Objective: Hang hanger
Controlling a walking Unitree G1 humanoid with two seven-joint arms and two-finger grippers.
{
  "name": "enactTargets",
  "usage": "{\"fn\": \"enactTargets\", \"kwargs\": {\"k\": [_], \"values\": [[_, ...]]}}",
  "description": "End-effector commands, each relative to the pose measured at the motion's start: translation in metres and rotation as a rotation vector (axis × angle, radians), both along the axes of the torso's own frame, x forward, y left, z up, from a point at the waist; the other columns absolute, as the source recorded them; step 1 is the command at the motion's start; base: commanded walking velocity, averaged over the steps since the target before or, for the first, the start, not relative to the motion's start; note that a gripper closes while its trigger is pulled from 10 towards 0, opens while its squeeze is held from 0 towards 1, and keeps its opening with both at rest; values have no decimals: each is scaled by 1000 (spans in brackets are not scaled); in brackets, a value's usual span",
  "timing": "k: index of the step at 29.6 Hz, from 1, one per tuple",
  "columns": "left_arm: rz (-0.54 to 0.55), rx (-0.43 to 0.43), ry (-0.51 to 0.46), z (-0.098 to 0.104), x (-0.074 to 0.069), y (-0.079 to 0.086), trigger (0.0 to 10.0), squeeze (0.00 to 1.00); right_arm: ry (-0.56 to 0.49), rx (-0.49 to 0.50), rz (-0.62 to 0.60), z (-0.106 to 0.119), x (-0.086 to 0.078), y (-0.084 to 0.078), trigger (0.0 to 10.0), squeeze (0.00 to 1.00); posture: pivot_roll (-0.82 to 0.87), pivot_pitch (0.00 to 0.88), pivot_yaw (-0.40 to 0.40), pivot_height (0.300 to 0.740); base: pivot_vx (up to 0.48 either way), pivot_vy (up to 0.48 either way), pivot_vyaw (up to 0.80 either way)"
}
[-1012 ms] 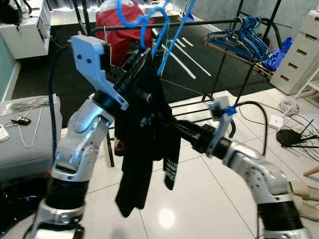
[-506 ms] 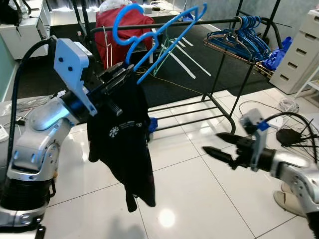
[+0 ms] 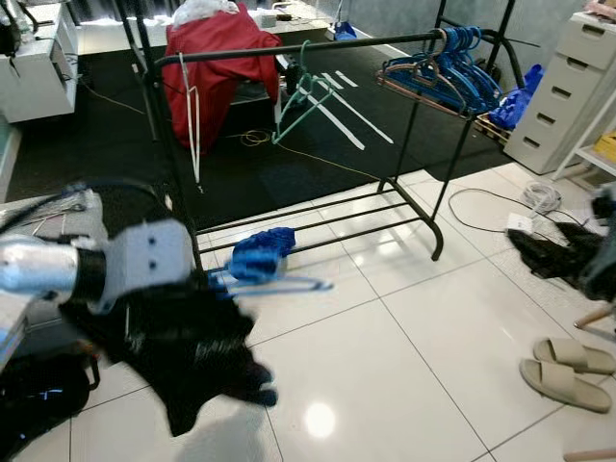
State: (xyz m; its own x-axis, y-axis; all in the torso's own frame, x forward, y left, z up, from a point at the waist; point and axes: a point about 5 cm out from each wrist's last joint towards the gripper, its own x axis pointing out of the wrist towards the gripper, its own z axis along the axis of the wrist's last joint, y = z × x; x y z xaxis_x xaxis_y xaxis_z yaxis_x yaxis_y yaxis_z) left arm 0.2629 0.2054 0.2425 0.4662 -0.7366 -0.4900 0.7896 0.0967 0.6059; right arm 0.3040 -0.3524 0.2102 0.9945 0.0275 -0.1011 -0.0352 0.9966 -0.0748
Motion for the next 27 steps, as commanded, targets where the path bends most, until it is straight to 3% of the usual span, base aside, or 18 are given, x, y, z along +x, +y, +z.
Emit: {"fn": "enactTargets", "kwargs": {"k": [1, 2, 3, 5, 7, 8, 9, 11, 16, 22, 26, 27], "values": [[-40, 64, -20, 5, -4, -3, 10000, 0, -52, 21, -56, 6, 0, -7, 10000, 0, -82, 53, -16, 740, 0, 0, 0], [-66, 82, -18, 4, -4, -7, 10000, 0, -127, 83, -55, 15, 4, -5, 10000, 0, -79, 52, -16, 740, 0, 0, 0], [-66, 82, -18, 4, -4, -7, 10000, 0, -127, 83, -55, 15, 4, -5, 10000, 0, -79, 52, -16, 740, 0, 0, 0], [-111, 83, -32, 5, -4, -18, 10000, 0, -192, 192, 149, 23, 12, 24, 10000, 0, -79, 48, -17, 740, 0, 0, 0], [-142, 60, -52, 6, -2, -28, 10000, 0, -118, 173, 496, 13, 7, 71, 10000, 0, -79, 46, -18, 740, 0, 0, 0], [-142, 60, -52, 6, -2, -28, 10000, 0, -118, 173, 496, 13, 7, 71, 10000, 0, -79, 46, -18, 740, 0, 0, 0], [-171, 35, -63, 8, -2, -37, 10000, 0, -11, 150, 786, -2, -10, 109, 10000, 0, -80, 44, -19, 740, 0, 0, 0], [-191, 22, -65, 8, -3, -43, 10000, 0, 71, 152, 946, -13, -24, 131, 10000, 0, -77, 43, -19, 740, 0, 0, 0], [-218, 31, -64, 8, -4, -47, 10000, 0, 221, 137, 1121, -30, -42, 152, 10000, 0, -76, 44, -19, 740, 0, 0, 0], [-222, 31, -73, 10, -4, -47, 10000, 0, 223, 30, 1082, -33, -38, 147, 10000, 0, -77, 47, -18, 740, 0, 0, 0], [-238, 18, -72, 11, -5, -52, 10000, 0, 191, -128, 1032, -29, -28, 148, 10000, 0, -82, 48, -18, 740, 0, 0, 0], [-238, 18, -72, 11, -5, -52, 10000, 0, 191, -128, 1032, -29, -28, 148, 10000, 0, -82, 48, -18, 740, 0, 0, 0]]}}
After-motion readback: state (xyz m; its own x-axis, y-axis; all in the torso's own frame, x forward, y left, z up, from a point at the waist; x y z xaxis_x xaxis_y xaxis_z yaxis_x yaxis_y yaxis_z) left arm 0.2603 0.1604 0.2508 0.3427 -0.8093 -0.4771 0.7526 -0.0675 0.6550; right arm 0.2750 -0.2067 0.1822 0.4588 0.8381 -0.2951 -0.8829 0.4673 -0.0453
